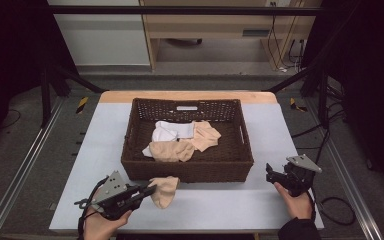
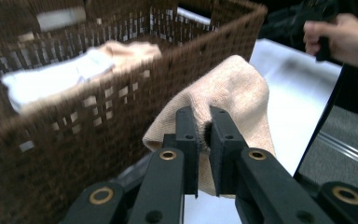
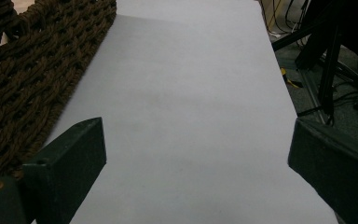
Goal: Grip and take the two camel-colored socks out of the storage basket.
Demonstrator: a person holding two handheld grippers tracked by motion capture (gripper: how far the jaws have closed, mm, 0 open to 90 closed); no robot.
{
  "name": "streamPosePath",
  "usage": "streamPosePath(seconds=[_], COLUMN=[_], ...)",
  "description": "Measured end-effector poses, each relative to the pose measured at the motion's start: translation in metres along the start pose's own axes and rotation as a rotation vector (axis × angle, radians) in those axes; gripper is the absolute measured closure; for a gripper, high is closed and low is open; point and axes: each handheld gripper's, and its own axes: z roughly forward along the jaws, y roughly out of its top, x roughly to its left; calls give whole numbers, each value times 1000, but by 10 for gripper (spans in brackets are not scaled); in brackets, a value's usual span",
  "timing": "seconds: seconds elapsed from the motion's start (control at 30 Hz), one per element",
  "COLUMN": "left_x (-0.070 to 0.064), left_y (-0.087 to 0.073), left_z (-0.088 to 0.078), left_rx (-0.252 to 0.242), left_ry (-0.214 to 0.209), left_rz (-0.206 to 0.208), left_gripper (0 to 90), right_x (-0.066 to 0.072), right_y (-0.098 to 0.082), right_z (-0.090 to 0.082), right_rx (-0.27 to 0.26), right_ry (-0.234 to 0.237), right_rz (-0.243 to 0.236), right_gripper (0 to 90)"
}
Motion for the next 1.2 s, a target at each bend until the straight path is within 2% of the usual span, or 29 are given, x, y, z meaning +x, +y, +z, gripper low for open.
streamPosePath(seconds=[0.33, 0.43, 0.6, 0.73, 0.83, 0.9, 1.03, 1.1, 1.2], left_x=[6, 7, 7, 6, 7, 8, 9, 11, 11], left_y=[-22, -25, -30, -35, -37, -38, -34, -28, -19], left_z=[24, 32, 42, 49, 52, 52, 46, 41, 32], left_rx=[107, 127, 171, 217, 240, 228, 189, 160, 120], left_ry=[-9, -34, -37, -42, -46, -34, -39, -37, -25], left_rz=[-34, -66, -48, -30, -23, -28, -26, -38, -25], left_gripper=[827, 826, 823, 816, 790, 718, 552, 523, 488], right_x=[1, 0, -2, 0, 1, 0, -1, -2, -2], right_y=[0, -1, -2, -3, -2, -2, -2, -1, -1], right_z=[1, 2, 2, 6, 7, 7, 6, 5, 5], right_rx=[7, 2, 11, 28, 21, 27, 16, 11, 11], right_ry=[4, 16, 13, 20, 17, 15, 10, 7, 5], right_rz=[-3, 16, 29, 9, 1, 6, 5, 6, 9], right_gripper=[45, 45, 43, 45, 46, 44, 44, 43, 43])
